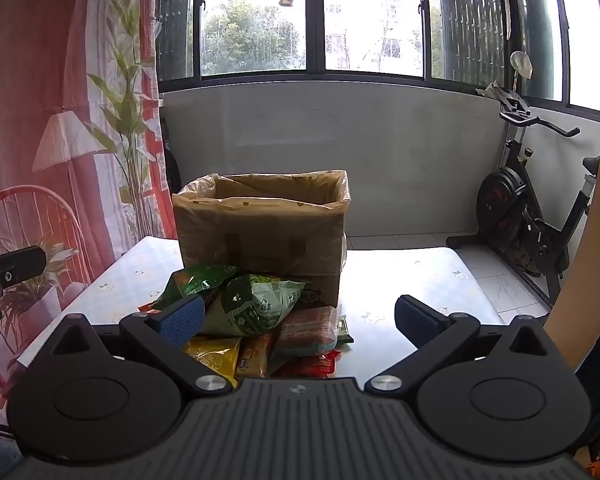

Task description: Organize snacks

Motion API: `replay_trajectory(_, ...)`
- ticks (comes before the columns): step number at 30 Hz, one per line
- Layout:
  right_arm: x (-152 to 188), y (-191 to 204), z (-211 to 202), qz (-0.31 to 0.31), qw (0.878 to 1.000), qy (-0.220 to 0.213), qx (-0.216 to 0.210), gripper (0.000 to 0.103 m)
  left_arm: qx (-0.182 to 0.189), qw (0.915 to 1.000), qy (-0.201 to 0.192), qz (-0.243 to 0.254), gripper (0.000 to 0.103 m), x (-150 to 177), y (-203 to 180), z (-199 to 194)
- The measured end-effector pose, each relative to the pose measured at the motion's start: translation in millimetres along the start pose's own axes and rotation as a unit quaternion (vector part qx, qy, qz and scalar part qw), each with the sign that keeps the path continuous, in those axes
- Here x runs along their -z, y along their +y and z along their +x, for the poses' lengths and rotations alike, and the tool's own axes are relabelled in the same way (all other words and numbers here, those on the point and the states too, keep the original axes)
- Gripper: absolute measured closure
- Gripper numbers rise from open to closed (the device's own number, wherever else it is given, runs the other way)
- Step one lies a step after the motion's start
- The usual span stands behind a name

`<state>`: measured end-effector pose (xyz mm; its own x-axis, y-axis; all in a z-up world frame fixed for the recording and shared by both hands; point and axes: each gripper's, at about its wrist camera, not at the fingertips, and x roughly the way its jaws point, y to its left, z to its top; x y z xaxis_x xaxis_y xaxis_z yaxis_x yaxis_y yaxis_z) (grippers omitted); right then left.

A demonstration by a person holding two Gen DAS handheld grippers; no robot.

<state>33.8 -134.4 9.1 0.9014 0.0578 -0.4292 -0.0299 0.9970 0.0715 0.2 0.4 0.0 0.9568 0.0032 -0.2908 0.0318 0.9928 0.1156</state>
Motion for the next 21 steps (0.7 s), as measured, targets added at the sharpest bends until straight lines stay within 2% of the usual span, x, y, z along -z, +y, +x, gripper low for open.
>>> replay_trajectory(21,-0.3,-0.1,2.3,0.003,1.000,0.007,0.000,0.000,0.000,0.9999,0.013,0.005,0.000,-3.6,-0.2,4.2)
